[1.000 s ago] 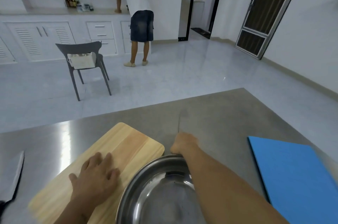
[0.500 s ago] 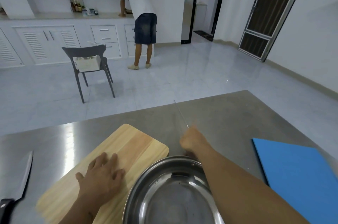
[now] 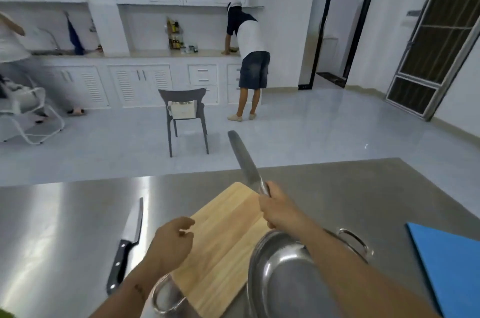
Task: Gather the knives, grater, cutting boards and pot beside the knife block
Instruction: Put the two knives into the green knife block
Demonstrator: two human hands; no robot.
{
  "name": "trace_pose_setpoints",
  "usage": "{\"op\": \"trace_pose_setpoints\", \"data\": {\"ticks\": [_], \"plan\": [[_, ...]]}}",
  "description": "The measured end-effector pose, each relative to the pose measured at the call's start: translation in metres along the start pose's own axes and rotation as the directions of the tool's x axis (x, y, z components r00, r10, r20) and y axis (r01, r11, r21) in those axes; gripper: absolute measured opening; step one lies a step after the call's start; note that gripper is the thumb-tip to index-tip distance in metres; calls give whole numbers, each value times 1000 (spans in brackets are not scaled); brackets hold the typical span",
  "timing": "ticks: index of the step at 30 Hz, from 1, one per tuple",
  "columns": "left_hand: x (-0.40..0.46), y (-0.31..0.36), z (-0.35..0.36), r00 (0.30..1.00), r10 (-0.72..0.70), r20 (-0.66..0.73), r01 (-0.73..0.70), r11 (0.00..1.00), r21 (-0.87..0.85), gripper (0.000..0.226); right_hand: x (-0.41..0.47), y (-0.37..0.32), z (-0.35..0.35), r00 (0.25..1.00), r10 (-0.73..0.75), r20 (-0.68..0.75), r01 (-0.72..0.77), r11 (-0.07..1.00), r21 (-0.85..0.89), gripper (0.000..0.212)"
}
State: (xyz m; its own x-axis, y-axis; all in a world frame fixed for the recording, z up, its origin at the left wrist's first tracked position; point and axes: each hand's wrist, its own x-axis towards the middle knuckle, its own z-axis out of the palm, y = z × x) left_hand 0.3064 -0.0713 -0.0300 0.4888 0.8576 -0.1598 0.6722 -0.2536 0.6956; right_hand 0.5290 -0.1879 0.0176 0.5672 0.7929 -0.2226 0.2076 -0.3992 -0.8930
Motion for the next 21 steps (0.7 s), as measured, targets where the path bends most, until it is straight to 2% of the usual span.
{"op": "trace_pose_setpoints", "data": {"ticks": [2,4,7,11,15,18,21], "plan": [[-24,-12,-30,999,6,-49,-9,998,-62,28,-16,-13,32,998,1,61,-6,997,82,11],[-50,-29,-64,994,8,-106,-22,991,-132,26,-33,-26,63,992,-20,127,-3,985,174,15],[-92,-59,-115,986,-22,-167,-18,973,-231,22,-63,-41,111,975,-67,214,31,985,168,15],[-138,-115,-170,978,-19,-206,-26,977,-210,23,-99,-61,171,962,-93,257,83,995,48,21],[-173,-165,-214,965,-29,-259,-32,973,-229,30,-131,-90,221,937,-173,305,220,967,-127,18],[-194,-194,-243,939,-52,-340,-49,959,-281,26,-146,-114,245,904,-263,337,365,886,-287,16],[-206,-228,-274,878,-117,-463,-40,948,-314,23,-156,-138,259,862,-298,410,467,781,-415,18]]}}
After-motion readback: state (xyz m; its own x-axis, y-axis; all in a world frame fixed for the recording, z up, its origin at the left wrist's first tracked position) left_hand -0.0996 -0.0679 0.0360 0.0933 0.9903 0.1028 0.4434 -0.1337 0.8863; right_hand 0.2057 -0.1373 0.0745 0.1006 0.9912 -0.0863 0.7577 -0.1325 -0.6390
